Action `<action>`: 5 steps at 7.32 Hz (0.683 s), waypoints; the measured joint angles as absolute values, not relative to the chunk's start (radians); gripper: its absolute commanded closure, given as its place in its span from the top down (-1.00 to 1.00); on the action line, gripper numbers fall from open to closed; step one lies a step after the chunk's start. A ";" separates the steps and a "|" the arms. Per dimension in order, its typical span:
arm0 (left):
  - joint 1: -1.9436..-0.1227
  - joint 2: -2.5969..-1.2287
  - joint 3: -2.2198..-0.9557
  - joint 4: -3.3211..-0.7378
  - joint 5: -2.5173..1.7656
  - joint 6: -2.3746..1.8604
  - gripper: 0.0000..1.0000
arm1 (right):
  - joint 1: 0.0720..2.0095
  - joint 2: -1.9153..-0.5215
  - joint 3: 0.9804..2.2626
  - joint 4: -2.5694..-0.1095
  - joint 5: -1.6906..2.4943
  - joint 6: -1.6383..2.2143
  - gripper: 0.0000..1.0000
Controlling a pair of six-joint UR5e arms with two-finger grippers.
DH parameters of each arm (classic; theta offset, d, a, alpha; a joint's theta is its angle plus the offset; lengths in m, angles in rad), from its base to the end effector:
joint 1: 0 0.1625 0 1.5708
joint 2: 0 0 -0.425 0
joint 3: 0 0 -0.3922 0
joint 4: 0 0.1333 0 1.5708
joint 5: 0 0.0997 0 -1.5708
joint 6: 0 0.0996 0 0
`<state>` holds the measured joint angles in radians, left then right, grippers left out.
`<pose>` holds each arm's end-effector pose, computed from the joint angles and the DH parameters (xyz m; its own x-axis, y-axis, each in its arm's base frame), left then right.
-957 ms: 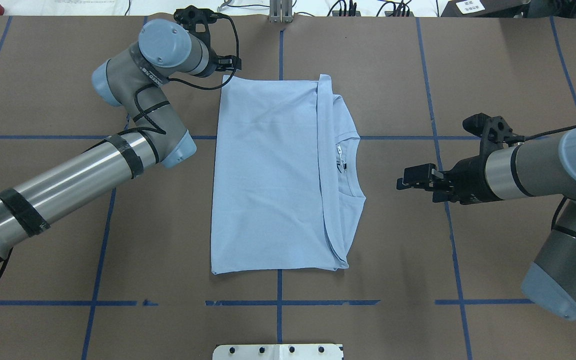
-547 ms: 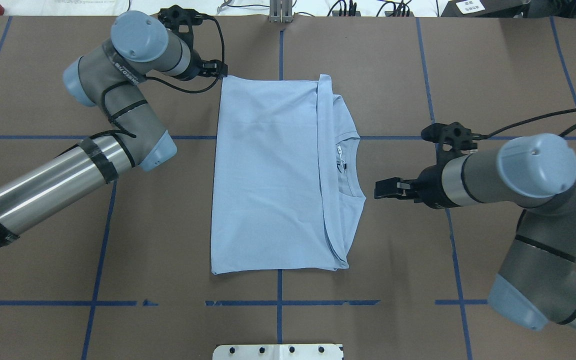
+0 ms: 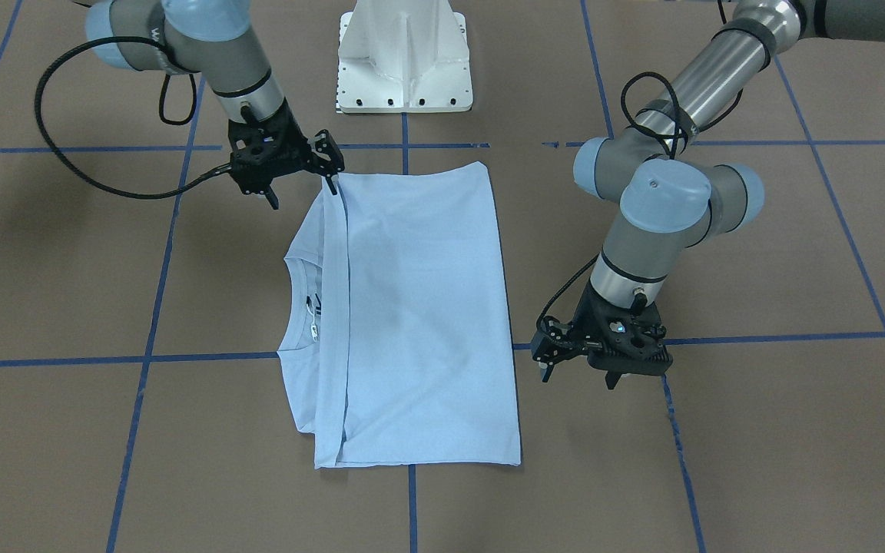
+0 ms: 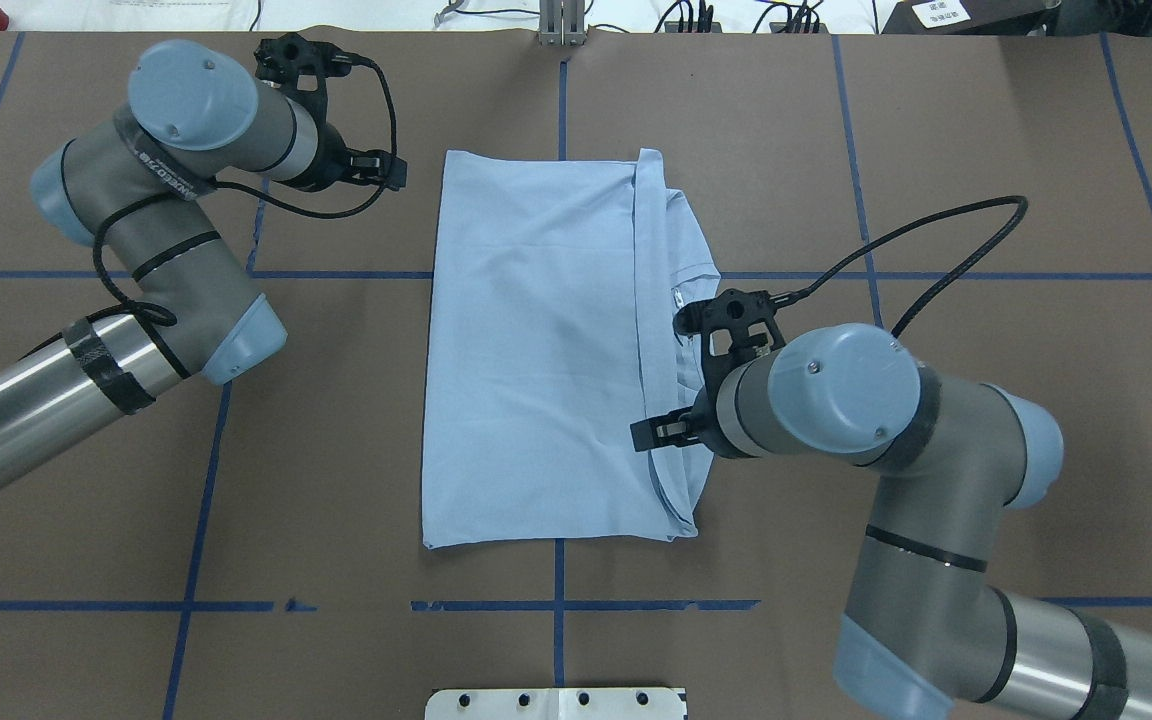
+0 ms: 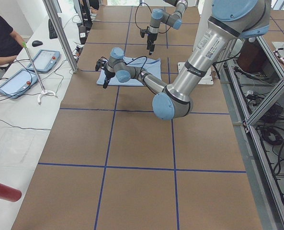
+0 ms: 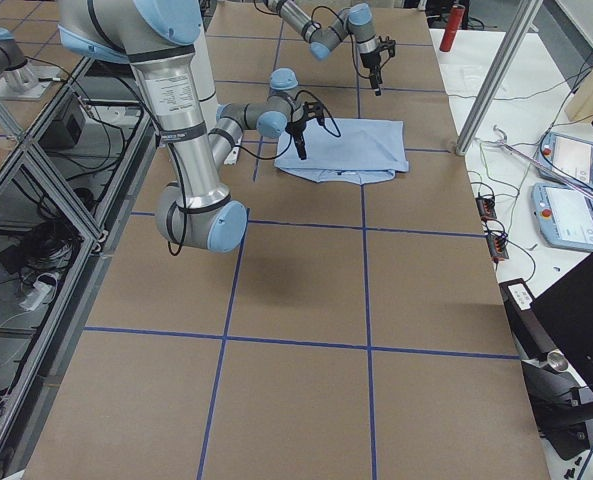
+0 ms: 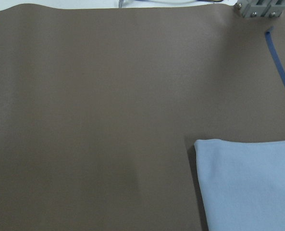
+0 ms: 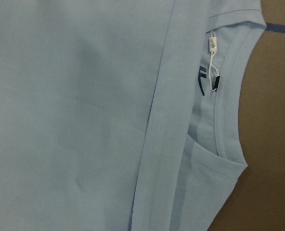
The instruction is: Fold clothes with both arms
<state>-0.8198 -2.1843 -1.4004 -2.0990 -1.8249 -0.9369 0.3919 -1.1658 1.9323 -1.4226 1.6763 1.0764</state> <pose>0.4223 -0.6111 0.3139 0.6454 0.1487 -0.7492 0.2279 0.8987 0.3747 -0.4977 -0.3386 0.2625 0.6399 -0.2461 0.7280 0.0011 0.9476 0.3194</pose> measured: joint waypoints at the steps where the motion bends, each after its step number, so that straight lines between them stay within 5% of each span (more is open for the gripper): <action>1: -0.820 -2.164 -1.426 -2.090 -1.825 -0.932 1.00 | 0.338 -1.156 1.916 -1.431 1.601 1.045 1.00; 3: -0.821 -2.151 -1.440 -2.086 -1.826 -0.930 1.00 | 0.256 -1.146 1.886 -1.442 1.492 0.924 0.86; 5: -0.821 -2.149 -1.442 -2.086 -1.828 -0.933 1.00 | 0.228 -1.141 1.872 -1.456 1.463 0.858 0.41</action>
